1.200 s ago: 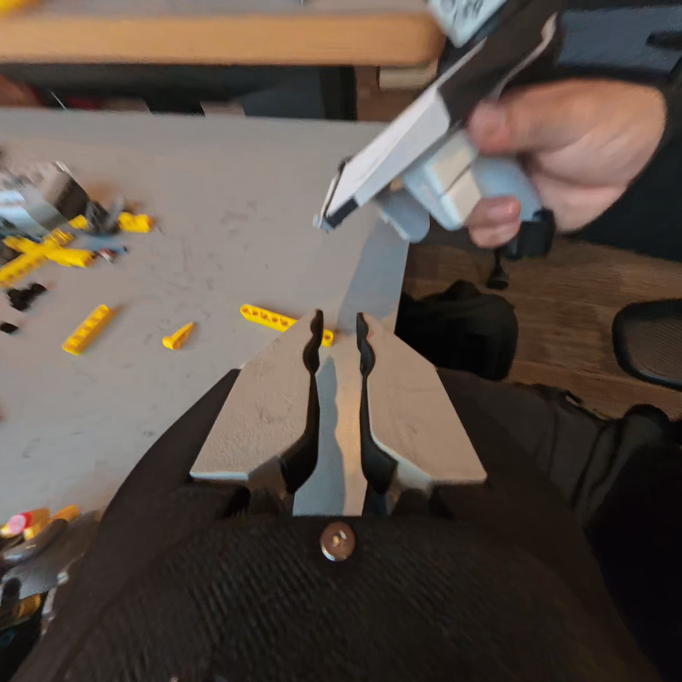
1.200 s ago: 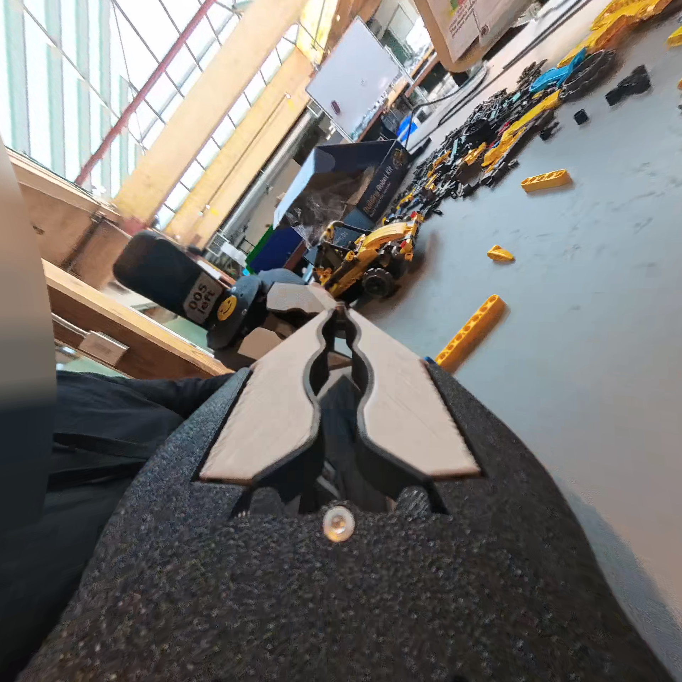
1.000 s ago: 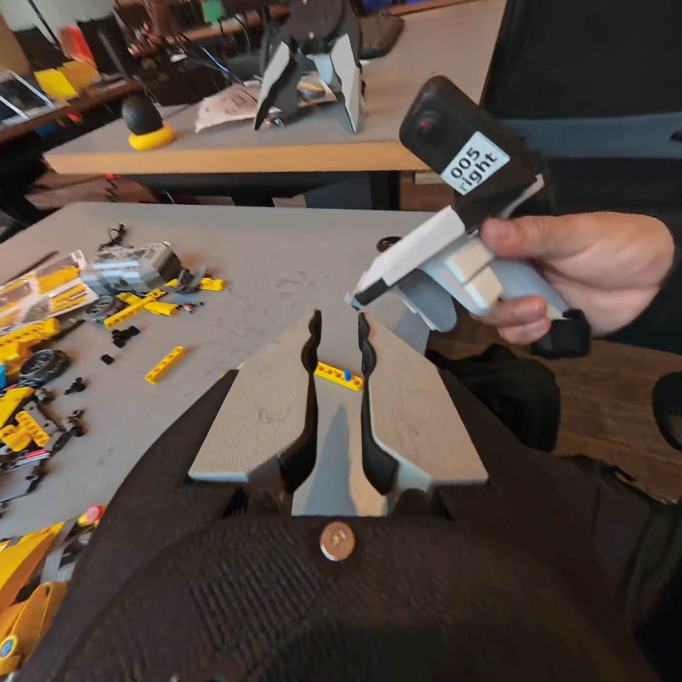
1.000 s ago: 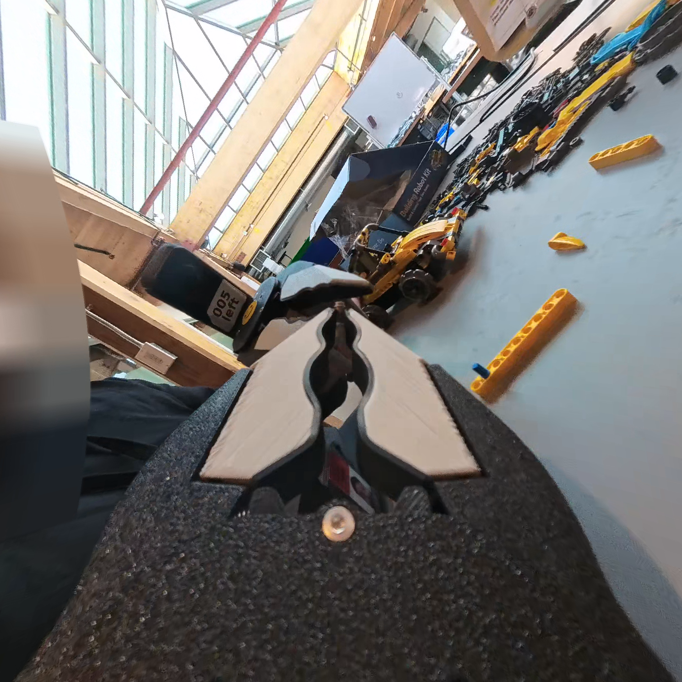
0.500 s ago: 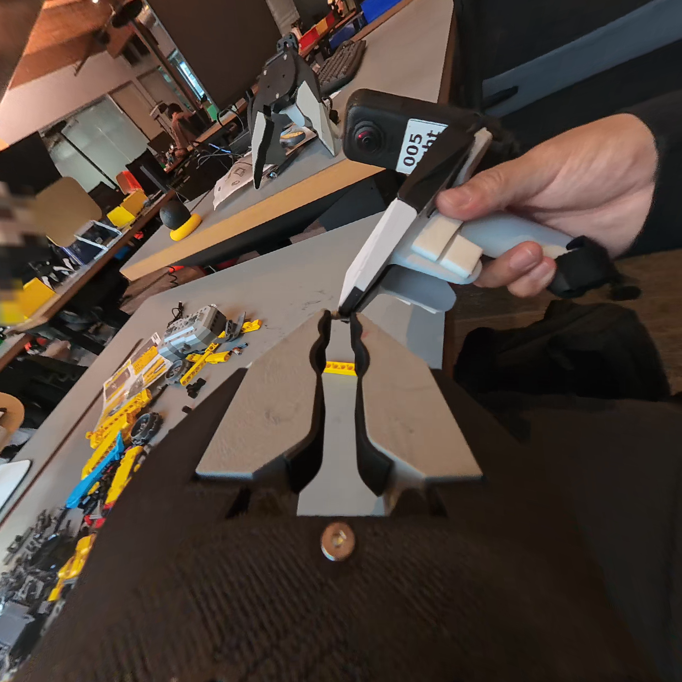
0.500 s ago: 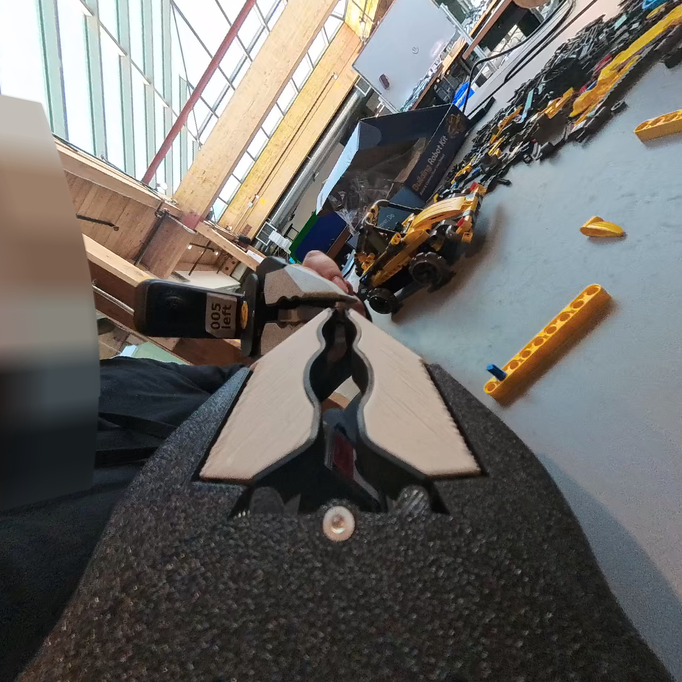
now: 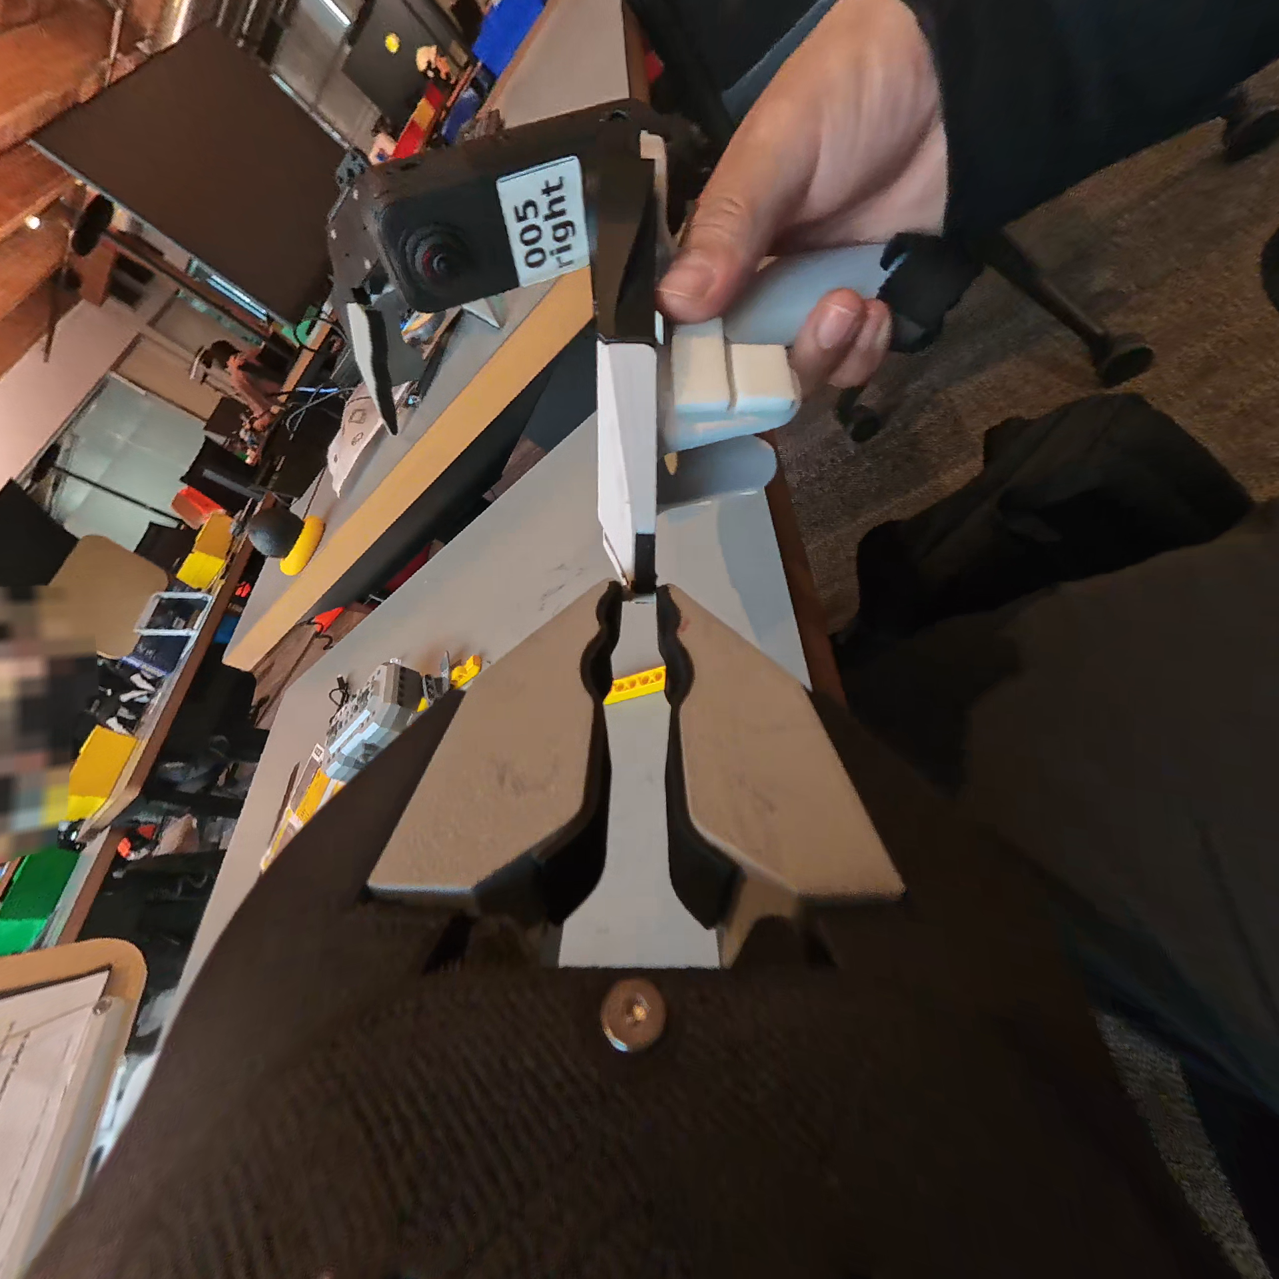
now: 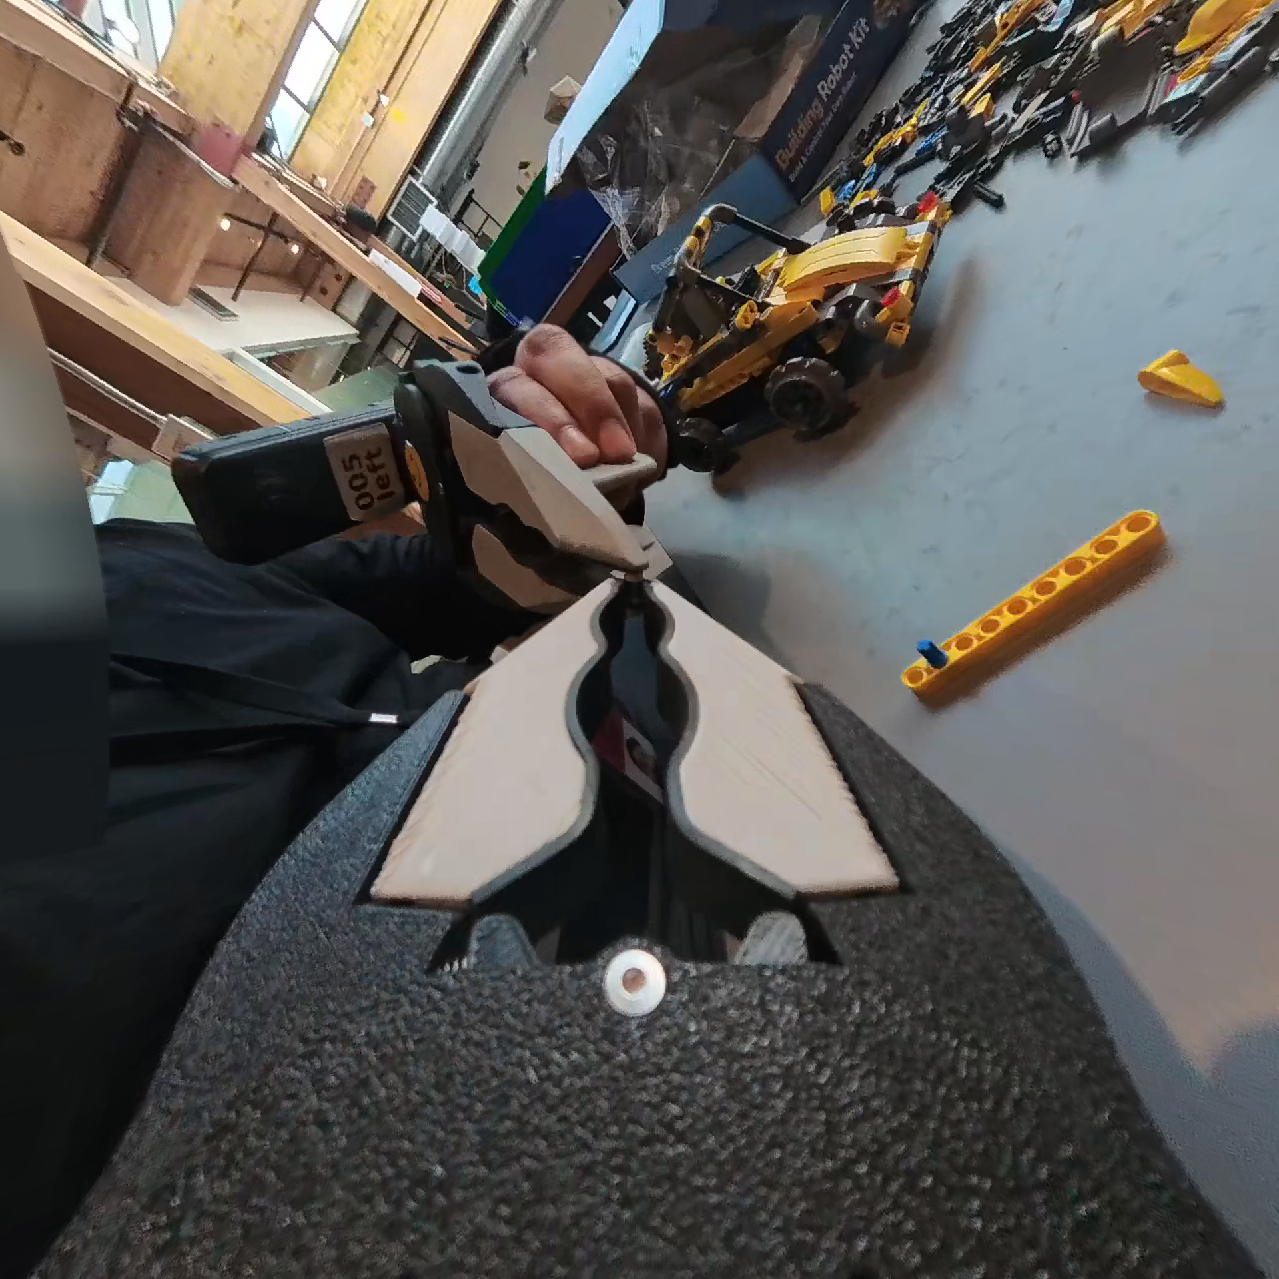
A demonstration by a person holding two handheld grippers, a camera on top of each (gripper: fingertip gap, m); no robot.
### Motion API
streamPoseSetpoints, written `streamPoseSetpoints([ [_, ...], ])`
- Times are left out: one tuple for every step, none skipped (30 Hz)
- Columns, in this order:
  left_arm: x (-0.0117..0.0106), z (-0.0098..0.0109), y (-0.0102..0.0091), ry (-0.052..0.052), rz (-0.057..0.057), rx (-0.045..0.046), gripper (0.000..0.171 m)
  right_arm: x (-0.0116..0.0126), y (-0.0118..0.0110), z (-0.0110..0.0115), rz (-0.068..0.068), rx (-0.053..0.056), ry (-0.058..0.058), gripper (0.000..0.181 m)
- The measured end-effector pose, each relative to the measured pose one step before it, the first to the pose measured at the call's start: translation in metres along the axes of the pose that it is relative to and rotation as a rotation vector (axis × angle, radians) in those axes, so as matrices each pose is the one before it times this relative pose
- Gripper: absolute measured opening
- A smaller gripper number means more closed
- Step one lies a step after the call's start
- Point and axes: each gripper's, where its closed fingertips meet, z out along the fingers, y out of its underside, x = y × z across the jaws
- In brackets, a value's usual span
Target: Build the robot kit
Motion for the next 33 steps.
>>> streamPoseSetpoints([
  [-0.00053,-0.00103,-0.00047,0.0089,0.0102,0.00081,0.007,-0.00023,0.00007,0.00090,0.0046,0.0018,-0.0021,0.004],
  [-0.00044,-0.00084,-0.00005,0.0098,0.0033,-0.00040,0.007,0.00033,0.00059,0.00102,0.0052,0.0021,-0.0009,0.004],
  [0.00043,-0.00069,0.00050,0.0161,-0.0023,-0.00110,0.006,0.00034,-0.00006,0.00093,0.0043,0.0104,-0.0007,0.004],
  [0.00052,-0.00057,0.00072,0.0160,-0.0073,-0.00171,0.007,0.00010,-0.00049,0.00097,0.0090,0.0145,-0.0043,0.004],
  [-0.00001,-0.00058,0.00066,0.0092,-0.0118,-0.00091,0.006,-0.00048,-0.00059,0.00080,0.0132,0.0169,-0.0109,0.004],
  [-0.00023,-0.00063,0.00051,0.0050,-0.0155,0.00098,0.006,-0.00046,-0.00127,0.00052,0.0139,0.0235,-0.0131,0.004],
  [-0.00075,-0.00055,0.00033,0.0003,-0.0208,0.00260,0.006,-0.00103,-0.00119,0.00033,0.0155,0.0218,-0.0188,0.004],
  [-0.00111,-0.00052,-0.00008,-0.0039,-0.0245,0.00469,0.006,-0.00127,-0.00147,0.00025,0.0138,0.0212,-0.0194,0.003],
  [-0.00130,-0.00056,-0.00072,-0.0067,-0.0275,0.00886,0.007,-0.00117,-0.00182,0.00011,0.0119,0.0223,-0.0168,0.003],
  [-0.00141,-0.00041,-0.00127,-0.0101,-0.0289,0.01186,0.007,-0.00064,-0.00205,0.00019,0.0091,0.0220,-0.0120,0.002],
  [-0.00193,-0.00022,-0.00108,-0.0137,-0.0264,0.01118,0.007,-0.00060,-0.00189,0.00035,0.0037,0.0194,-0.0083,0.002],
  [-0.00193,-0.00003,-0.00042,-0.0162,-0.0246,0.00806,0.007,-0.00070,-0.00206,0.00058,0.0014,0.0185,-0.0073,0.002],
  [-0.00239,0.00038,0.00039,-0.0187,-0.0255,0.00353,0.009,-0.00122,-0.00221,0.00068,0.0037,0.0191,-0.0102,0.004],
  [-0.00224,0.00043,0.00093,-0.0182,-0.0267,0.00041,0.013,-0.00114,-0.00191,0.00076,0.0086,0.0167,-0.0119,0.004],
  [-0.00129,0.00010,0.00042,-0.0127,-0.0244,0.00255,0.016,-0.00120,-0.00103,0.00101,0.0108,0.0121,-0.0140,0.003],
  [-0.00054,-0.00055,-0.00045,-0.0099,-0.0161,0.00883,0.014,-0.00098,0.00034,0.00112,0.0127,0.0021,-0.0143,0.003],
  [0.00019,-0.00092,-0.00122,-0.0080,-0.0047,0.01310,0.012,0.00029,0.00062,0.00069,0.0056,-0.0009,-0.0041,0.003],
  [0.00025,-0.00087,-0.00029,-0.0073,0.0048,0.00696,0.013,0.00119,0.00136,0.00052,-0.0013,-0.0063,0.0046,0.004],
  [-0.00006,-0.00069,0.00089,-0.0064,0.0096,-0.00206,0.011,0.00106,0.00178,0.00030,-0.0006,-0.0113,0.0060,0.004],
  [0.00028,-0.00047,0.00167,-0.0001,0.0100,-0.00680,0.010,0.00031,0.00164,0.00039,-0.0001,-0.0104,0.0026,0.003],
  [0.00053,-0.00073,0.00142,0.0042,0.0108,-0.00562,0.008,-0.00025,0.00127,0.00041,-0.0003,-0.0098,0.0007,0.003],
  [0.00063,-0.00092,0.00062,0.0037,0.0133,-0.00109,0.007,-0.00007,0.00144,0.00043,-0.0005,-0.0119,0.0030,0.004],
  [0.00092,-0.00095,0.00005,0.0048,0.0154,0.00011,0.007,0.00012,0.00119,0.00032,-0.0010,-0.0115,0.0042,0.003],
  [0.00113,-0.00060,0.00019,0.0051,0.0169,-0.00267,0.007,0.00009,0.00081,0.00019,-0.0037,-0.0098,0.0058,0.004],
  [0.00088,-0.00029,0.00012,0.0030,0.0189,-0.00410,0.007,0.00042,0.00092,0.00022,-0.0042,-0.0114,0.0090,0.004],
  [0.00060,-0.00030,0.00016,0.0006,0.0232,-0.00490,0.007,0.00043,0.00159,0.00038,-0.0042,-0.0170,0.0101,0.004],
  [0.00093,-0.00037,0.00042,0.0019,0.0273,-0.00577,0.007,0.00029,0.00150,0.00046,-0.0069,-0.0177,0.0113,0.004],
  [0.00120,-0.00047,0.00037,0.0044,0.0288,-0.00590,0.007,0.00084,0.00202,0.00051,-0.0092,-0.0214,0.0161,0.004],
  [0.00142,-0.00047,0.00049,0.0065,0.0281,-0.00683,0.007,0.00128,0.00221,0.00060,-0.0118,-0.0251,0.0221,0.004],
  [0.00187,-0.00039,0.00095,0.0097,0.0287,-0.01103,0.007,0.00153,0.00190,0.00060,-0.0168,-0.0253,0.0257,0.003],
  [0.00201,-0.00003,0.00144,0.0110,0.0295,-0.01420,0.007,0.00153,0.00127,0.00049,-0.0167,-0.0229,0.0277,0.004],
  [0.00173,0.00009,0.00142,0.0092,0.0256,-0.01408,0.007,0.00149,0.00078,0.00043,-0.0197,-0.0212,0.0289,0.004],
  [0.00117,0.00023,0.00151,0.0071,0.0195,-0.01241,0.007,0.00102,0.00035,0.00039,-0.0232,-0.0175,0.0268,0.004],
])
